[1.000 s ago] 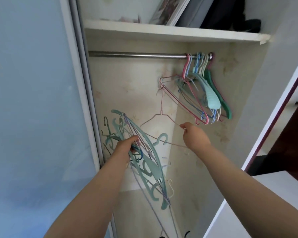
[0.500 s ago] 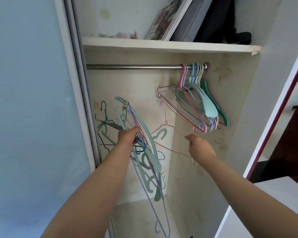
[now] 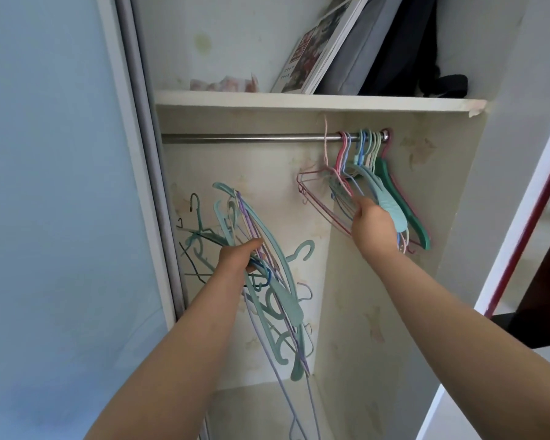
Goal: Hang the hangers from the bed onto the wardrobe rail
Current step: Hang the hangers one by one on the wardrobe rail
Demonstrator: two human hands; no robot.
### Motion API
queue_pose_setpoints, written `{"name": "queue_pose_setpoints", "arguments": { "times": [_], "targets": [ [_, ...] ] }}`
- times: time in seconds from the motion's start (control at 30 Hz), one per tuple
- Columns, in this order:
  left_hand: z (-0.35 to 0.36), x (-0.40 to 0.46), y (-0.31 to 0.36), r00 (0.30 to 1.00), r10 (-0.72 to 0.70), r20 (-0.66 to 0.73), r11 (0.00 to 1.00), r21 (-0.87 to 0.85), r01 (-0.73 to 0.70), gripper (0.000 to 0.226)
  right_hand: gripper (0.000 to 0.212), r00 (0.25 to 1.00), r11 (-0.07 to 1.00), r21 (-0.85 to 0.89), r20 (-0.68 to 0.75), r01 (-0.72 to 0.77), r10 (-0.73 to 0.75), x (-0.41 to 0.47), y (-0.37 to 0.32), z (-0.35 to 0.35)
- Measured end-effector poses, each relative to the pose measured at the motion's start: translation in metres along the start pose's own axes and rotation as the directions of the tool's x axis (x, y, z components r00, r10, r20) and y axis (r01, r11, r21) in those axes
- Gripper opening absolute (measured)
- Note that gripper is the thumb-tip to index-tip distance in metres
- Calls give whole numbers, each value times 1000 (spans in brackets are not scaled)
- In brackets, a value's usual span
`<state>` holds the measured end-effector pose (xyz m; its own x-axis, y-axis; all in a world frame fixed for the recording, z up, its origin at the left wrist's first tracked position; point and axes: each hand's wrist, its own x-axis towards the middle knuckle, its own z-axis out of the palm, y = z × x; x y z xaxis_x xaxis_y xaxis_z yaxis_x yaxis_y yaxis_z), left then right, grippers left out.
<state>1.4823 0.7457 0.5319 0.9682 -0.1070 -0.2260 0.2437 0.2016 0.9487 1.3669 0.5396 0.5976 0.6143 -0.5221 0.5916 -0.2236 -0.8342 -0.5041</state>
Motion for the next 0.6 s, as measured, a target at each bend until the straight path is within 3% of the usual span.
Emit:
{"name": "queue_pose_setpoints", "arguments": {
  "times": [0.17, 0.3, 0.43, 0.53, 0.6],
  "targets": [
    [-3, -13, -5, 1000, 7, 24, 1000, -11, -7, 42, 58, 986, 998, -26, 159, -54, 57, 30, -12, 5],
    [-6, -20, -17, 999, 9, 44, 1000, -2, -9, 40, 32, 971, 980, -132, 171, -148, 169, 23, 3, 3],
    [-4, -30, -25, 997, -12, 78, 1000, -3, 12, 36, 52, 979, 985, -6, 113, -170, 169, 14, 30, 10],
    [-3, -38, -32, 994, -13, 110, 999, -27, 16, 32, 45, 980, 984, 27, 98, -174, 171, -5, 33, 11],
    [-4, -42, -37, 993, -7, 122, 1000, -22, 10, 33, 42, 993, 997, -57, -108, -48, 42, -30, 36, 14]
  ]
}}
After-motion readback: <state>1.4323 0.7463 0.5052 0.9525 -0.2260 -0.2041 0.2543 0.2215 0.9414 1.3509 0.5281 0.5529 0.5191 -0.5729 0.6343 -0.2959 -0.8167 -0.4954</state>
